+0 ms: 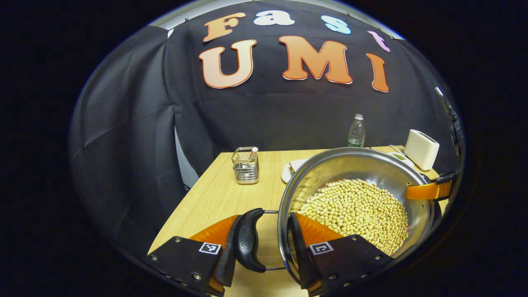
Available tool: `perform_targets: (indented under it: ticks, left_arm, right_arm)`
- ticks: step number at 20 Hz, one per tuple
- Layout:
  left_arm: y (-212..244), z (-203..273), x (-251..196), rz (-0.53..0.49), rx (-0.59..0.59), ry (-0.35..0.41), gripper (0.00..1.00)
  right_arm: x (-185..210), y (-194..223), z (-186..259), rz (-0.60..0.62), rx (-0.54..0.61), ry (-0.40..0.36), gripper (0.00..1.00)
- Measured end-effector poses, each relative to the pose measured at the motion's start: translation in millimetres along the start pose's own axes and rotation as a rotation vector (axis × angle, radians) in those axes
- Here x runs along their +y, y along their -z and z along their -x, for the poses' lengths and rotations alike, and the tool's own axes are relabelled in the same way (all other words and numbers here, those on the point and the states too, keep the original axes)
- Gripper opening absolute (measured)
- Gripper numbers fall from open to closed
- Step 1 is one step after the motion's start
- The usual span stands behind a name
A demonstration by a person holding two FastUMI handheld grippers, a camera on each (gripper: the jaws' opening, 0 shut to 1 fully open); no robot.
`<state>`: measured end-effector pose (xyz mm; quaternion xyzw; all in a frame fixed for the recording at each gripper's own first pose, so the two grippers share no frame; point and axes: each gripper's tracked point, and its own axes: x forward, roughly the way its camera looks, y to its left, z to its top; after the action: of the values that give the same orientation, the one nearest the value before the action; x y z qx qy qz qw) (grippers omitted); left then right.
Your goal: First push the handle of the pot to place it horizontally, then grasp the pot with both hands and set it on the induction cooktop.
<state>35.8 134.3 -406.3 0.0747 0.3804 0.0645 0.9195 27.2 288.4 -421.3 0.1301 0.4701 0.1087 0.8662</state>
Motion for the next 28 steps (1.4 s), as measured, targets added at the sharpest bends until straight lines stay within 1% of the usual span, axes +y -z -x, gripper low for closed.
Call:
perform_targets:
  ticks: [4,9,15,16,17,18,19,20,21,28]
  left_arm:
    - [-20.8,4.3,-38.2,-0.027,-0.025,0.024,0.62]
    - [-30.7,4.2,-80.7,-0.040,-0.038,0.058,0.62]
    - [-42.8,-1.6,-139.3,-0.071,-0.046,0.104,0.62]
    - [-43.1,-1.8,-147.6,-0.074,-0.051,0.111,0.62]
    - [-44.9,-3.3,-156.7,-0.077,-0.051,0.119,0.62]
    - [-45.1,-3.9,-166.0,-0.074,-0.052,0.126,0.62]
    - [-46.8,-5.9,-175.8,-0.075,-0.051,0.135,0.62]
    - [-45.5,-7.4,-183.7,-0.076,-0.053,0.141,0.62]
    - [-44.8,-9.9,-192.4,-0.078,-0.051,0.148,0.62]
    - [-36.3,-21.1,-236.1,-0.083,-0.044,0.188,0.62]
  right_arm:
    - [-30.0,-6.4,13.6,-0.029,-0.027,0.010,0.49]
    - [-67.0,-13.1,25.0,-0.045,-0.052,0.040,0.49]
    - [-116.9,-13.8,38.2,-0.094,-0.071,0.079,0.48]
    - [-125.1,-13.9,40.4,-0.102,-0.074,0.087,0.49]
    - [-132.6,-14.3,41.9,-0.104,-0.079,0.095,0.45]
    - [-140.5,-14.3,42.9,-0.109,-0.081,0.103,0.49]
    - [-149.3,-14.6,44.8,-0.113,-0.084,0.111,0.49]
    - [-158.9,-13.5,47.6,-0.119,-0.085,0.118,0.45]
    - [-166.2,-12.5,48.1,-0.119,-0.086,0.125,0.48]
    - [-203.1,-5.3,49.6,-0.141,-0.096,0.169,0.49]
